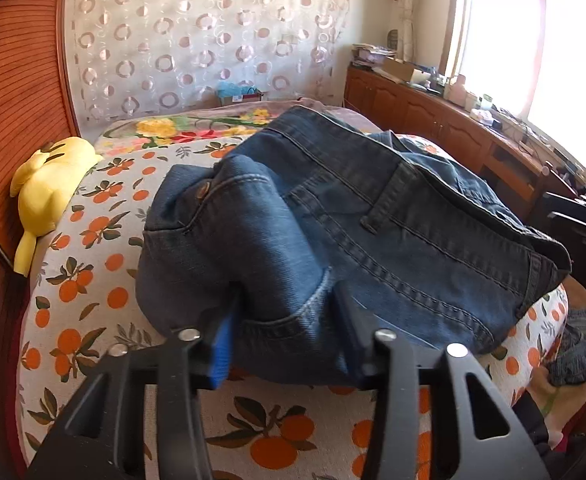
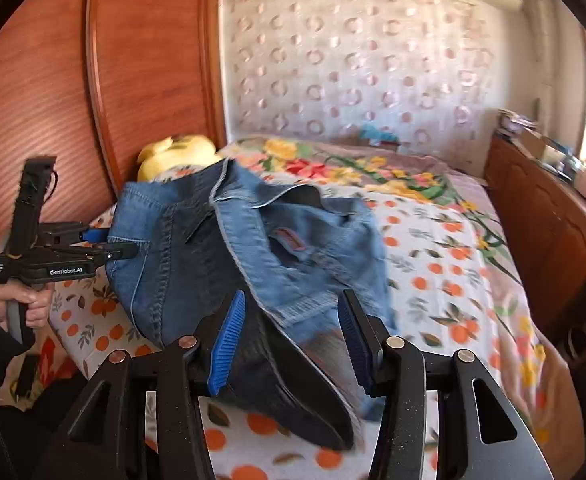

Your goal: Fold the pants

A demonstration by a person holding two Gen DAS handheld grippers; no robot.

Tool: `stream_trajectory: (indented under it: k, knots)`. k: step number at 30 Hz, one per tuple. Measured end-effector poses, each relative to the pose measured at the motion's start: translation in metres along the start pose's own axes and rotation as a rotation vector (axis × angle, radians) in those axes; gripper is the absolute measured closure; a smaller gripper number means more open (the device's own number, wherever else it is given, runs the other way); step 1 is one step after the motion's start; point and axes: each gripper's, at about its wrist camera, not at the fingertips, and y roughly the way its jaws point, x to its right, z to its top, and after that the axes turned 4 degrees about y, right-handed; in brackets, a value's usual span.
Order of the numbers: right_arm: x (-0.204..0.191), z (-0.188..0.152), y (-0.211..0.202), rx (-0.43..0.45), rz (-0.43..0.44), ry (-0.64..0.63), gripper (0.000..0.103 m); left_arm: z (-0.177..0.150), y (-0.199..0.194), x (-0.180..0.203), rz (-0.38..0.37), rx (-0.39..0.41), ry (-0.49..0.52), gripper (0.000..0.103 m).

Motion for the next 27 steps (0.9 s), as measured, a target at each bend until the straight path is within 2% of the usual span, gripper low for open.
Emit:
stream_trajectory:
  k: [4,10,12,13,14,15,18,24,27]
  knots:
    - [-0.016,0.007,0.034,-0.061,0.042,-0.044,0.053,-0.004,-0.007,0.001,-0.007,0.018,0.007,0.079]
    - [-0.017,0.017,0.068,-0.134,0.028,-0.057,0.053,-0.008,-0.025,-0.008,-0.008,0.064,-0.016,0.088]
    - [-0.007,0.022,0.073,-0.135,0.040,-0.030,0.066,-0.010,-0.031,-0.012,-0.003,0.076,-0.031,0.089]
    - [-0.003,0.026,0.073,-0.136,0.048,-0.021,0.082,-0.012,-0.034,-0.015,-0.002,0.081,-0.039,0.089]
    - [0.001,0.027,0.071,-0.127,0.053,-0.010,0.096,-0.015,-0.037,-0.018,-0.001,0.083,-0.048,0.089]
    - [0.006,0.029,0.069,-0.114,0.053,-0.005,0.100,-0.018,-0.039,-0.020,0.000,0.084,-0.056,0.089]
    - [0.018,0.033,0.052,-0.034,-0.009,0.013,0.101,-0.029,-0.044,-0.024,0.004,0.079,-0.077,0.089]
    - [0.061,0.033,-0.006,0.144,-0.087,0.161,0.101,-0.040,-0.046,-0.025,0.012,0.057,-0.087,0.089]
    - [0.075,0.021,-0.016,0.136,-0.067,0.190,0.101,-0.043,-0.048,-0.022,0.014,0.047,-0.080,0.088]
